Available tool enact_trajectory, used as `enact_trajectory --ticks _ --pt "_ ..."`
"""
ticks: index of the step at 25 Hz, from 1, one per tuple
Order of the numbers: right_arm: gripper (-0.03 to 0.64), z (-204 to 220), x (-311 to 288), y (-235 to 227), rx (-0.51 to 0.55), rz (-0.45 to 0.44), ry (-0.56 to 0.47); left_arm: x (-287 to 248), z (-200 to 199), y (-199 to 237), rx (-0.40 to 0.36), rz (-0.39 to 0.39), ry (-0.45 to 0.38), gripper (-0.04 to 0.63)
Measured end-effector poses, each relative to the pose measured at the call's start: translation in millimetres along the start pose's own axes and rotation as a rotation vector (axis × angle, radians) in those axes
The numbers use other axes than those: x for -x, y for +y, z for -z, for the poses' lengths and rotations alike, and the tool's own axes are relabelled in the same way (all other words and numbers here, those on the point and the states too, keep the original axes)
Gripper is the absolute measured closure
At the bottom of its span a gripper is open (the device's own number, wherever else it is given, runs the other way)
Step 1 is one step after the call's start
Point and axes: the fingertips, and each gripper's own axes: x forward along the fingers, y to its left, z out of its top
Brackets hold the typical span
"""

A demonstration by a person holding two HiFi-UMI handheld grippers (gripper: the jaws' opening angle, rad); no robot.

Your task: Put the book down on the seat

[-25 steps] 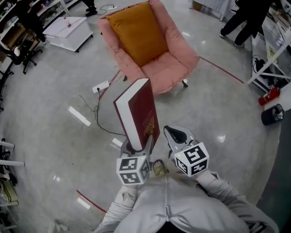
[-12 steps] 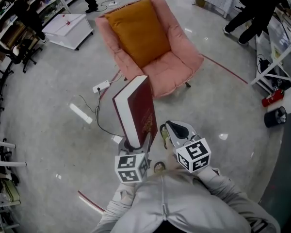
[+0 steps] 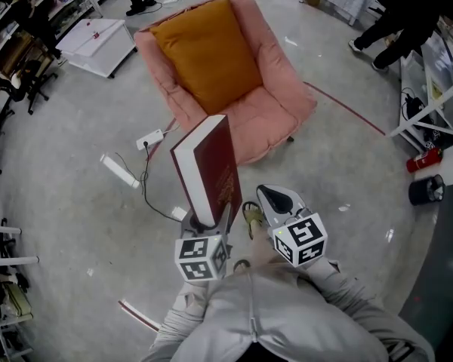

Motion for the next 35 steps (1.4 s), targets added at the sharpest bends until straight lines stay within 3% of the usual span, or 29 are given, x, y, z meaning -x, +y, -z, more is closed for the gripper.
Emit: enact_trajectory --ticks 9,19,35 --pt "0.617 -22 -47 -70 -0.025 -0.005 0.030 -82 -34 1 0.011 -0.016 0.049 0.350" --pt "0.617 -24 -95 -135 -0.063 -0.008 0.090 -173 -46 4 0.034 -0.037 0.110 0.350" --pt "0.617 27 -186 -208 -0.100 -0.011 0.207 -311 6 52 0.117 -0.111 0.290 0.350"
